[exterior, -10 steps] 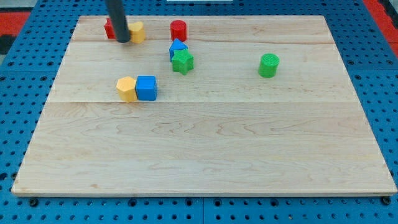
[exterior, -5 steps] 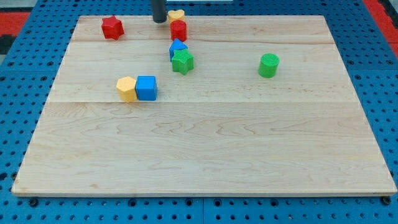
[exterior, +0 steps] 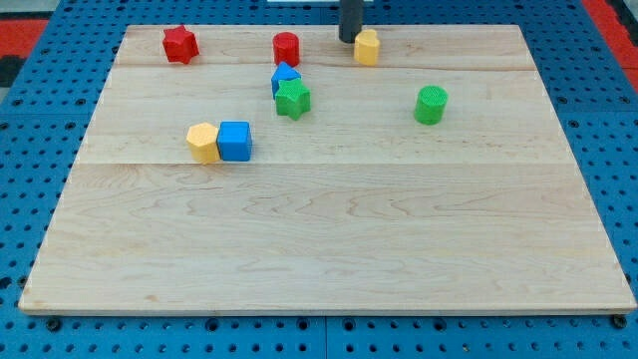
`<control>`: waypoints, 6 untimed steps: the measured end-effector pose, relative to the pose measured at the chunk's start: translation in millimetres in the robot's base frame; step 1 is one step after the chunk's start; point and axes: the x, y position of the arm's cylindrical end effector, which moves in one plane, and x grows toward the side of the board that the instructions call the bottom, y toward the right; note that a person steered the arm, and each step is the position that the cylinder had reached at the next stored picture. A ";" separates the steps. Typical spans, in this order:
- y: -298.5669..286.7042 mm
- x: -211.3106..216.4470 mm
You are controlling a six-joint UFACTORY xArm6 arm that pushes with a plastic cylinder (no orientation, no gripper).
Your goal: Place the yellow heart to the right of red circle
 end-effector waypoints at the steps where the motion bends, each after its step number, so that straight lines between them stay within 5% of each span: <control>1: 3.2 1.7; 2: -46.9 1.9; 3: -38.2 46.4; 5: 53.5 136.9; 6: 48.9 196.9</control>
